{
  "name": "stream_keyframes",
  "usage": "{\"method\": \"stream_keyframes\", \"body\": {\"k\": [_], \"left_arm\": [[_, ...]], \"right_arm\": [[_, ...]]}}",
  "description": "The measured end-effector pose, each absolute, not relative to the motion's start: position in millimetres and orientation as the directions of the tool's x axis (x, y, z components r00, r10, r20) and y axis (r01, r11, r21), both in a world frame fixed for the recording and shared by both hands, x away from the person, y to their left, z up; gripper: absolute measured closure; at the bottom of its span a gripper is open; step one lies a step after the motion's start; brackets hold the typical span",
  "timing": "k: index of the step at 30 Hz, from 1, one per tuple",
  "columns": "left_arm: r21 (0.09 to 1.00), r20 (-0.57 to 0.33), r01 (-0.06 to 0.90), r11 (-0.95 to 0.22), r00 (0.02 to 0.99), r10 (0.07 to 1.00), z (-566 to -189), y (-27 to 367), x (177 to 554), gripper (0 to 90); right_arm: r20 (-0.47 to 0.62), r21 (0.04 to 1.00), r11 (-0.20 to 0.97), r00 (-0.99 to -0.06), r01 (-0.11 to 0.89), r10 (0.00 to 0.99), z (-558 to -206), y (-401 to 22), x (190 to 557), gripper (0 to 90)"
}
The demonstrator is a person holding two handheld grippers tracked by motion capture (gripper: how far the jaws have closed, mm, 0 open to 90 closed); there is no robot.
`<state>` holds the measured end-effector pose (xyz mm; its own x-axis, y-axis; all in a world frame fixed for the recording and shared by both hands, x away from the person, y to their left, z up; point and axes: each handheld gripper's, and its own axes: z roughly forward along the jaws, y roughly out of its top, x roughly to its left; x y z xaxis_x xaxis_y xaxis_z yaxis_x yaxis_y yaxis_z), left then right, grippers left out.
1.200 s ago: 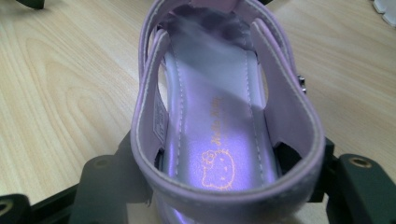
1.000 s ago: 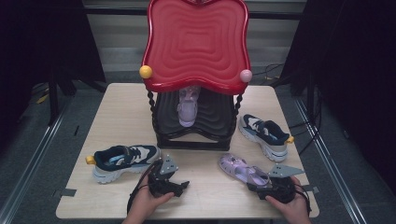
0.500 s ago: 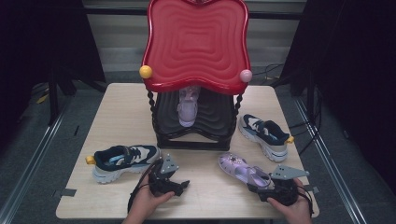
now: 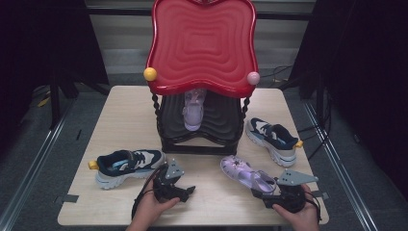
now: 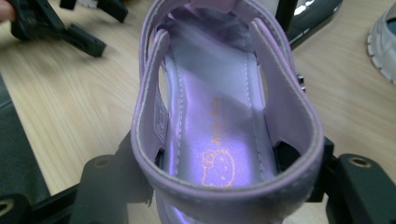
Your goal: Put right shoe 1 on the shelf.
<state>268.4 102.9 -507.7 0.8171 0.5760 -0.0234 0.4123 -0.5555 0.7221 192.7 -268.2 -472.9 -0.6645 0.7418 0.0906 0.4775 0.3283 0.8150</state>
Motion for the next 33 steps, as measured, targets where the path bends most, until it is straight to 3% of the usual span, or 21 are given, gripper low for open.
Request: {"method": "stream_keyframes", "body": {"k": [21, 33], "left_arm": [[0.721, -0.022, 0.413, -0.557, 0.817, 0.577, -507.5, 103.0, 268.4, 15.3], [0.721, -0.022, 0.412, -0.557, 0.817, 0.576, -507.5, 103.0, 268.4, 15.3]], "right_arm": [[0.082, 0.867, 0.255, -0.627, 0.428, 0.774, -428.3, -237.6, 208.6, 37.4], [0.041, 0.901, 0.191, -0.518, 0.388, 0.854, -422.5, -209.1, 218.7, 37.4]]}}
